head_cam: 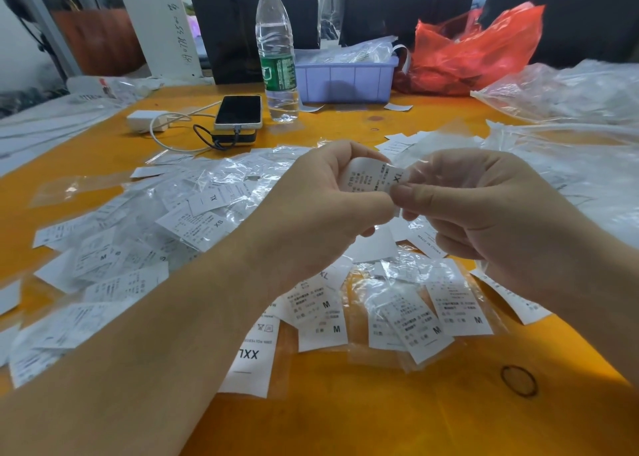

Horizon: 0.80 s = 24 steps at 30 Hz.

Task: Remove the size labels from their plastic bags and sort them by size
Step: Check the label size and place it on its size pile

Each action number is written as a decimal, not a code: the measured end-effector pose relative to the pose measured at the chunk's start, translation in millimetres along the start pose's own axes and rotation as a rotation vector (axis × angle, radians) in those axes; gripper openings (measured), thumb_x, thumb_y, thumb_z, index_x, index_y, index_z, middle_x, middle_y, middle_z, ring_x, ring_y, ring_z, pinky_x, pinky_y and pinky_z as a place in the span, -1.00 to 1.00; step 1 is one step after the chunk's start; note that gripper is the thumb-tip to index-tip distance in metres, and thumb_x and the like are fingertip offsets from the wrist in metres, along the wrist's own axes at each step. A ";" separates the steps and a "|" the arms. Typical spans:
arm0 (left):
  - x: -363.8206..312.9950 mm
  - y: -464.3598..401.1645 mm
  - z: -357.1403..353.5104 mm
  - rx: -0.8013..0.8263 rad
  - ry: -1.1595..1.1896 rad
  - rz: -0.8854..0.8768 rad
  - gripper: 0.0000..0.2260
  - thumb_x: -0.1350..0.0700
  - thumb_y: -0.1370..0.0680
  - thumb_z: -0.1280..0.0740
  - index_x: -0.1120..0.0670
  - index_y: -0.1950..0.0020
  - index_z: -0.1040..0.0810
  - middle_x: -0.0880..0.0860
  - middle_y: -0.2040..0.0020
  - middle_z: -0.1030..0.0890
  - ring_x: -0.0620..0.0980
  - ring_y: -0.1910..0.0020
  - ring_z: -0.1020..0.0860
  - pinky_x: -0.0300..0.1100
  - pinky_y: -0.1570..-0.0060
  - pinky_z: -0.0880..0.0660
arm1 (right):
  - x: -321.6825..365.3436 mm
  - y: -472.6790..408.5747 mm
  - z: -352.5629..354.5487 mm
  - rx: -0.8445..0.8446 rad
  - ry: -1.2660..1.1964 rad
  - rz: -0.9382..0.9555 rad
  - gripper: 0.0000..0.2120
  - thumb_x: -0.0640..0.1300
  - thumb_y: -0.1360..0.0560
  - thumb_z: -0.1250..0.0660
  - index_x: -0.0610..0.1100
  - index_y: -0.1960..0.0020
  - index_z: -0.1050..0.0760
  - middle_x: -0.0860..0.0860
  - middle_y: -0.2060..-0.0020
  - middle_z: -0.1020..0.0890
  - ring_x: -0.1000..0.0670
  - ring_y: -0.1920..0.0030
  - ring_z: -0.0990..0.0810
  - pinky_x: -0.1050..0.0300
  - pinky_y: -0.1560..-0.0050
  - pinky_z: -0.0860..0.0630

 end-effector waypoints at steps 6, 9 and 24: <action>-2.7 1.4 2.5 0.004 0.075 -0.031 -0.94 0.21 -0.47 -0.40 0.13 0.08 -0.57 0.00 0.33 -0.64 -0.08 0.37 -0.56 -0.18 0.39 -0.51 | 0.2 0.3 0.2 0.016 0.004 0.001 -0.87 -0.14 -0.32 -0.46 -0.21 0.22 -0.61 0.09 0.59 -0.44 0.14 0.63 -0.20 0.32 0.62 -0.18; -2.8 1.9 5.7 -0.045 0.091 -0.047 -0.98 0.23 -0.53 -0.38 0.14 0.09 -0.56 -0.03 0.36 -0.62 -0.07 0.36 -0.57 -0.16 0.36 -0.55 | -1.4 -0.1 -2.4 0.046 0.000 -0.010 -0.80 -0.04 -0.23 -0.50 -0.15 0.25 -0.65 -0.01 0.57 -0.34 0.08 0.59 -0.13 0.27 0.59 -0.14; -0.5 2.4 3.4 -0.148 0.189 -0.065 -0.93 0.18 -0.52 -0.41 0.11 0.15 -0.56 -0.05 0.30 -0.62 -0.12 0.30 -0.58 -0.23 0.32 -0.57 | -6.3 -1.5 -3.7 0.048 0.025 0.015 -0.82 0.02 -0.23 -0.52 -0.08 0.27 -0.66 -0.06 0.50 -0.47 0.11 0.61 -0.21 0.26 0.58 -0.18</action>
Point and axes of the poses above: each hand's wrist, its own y-axis away from the middle knuckle, its own z-axis out of the back of the hand, x = y × z, the point moved 5 cm from there along -y, towards the middle knuckle
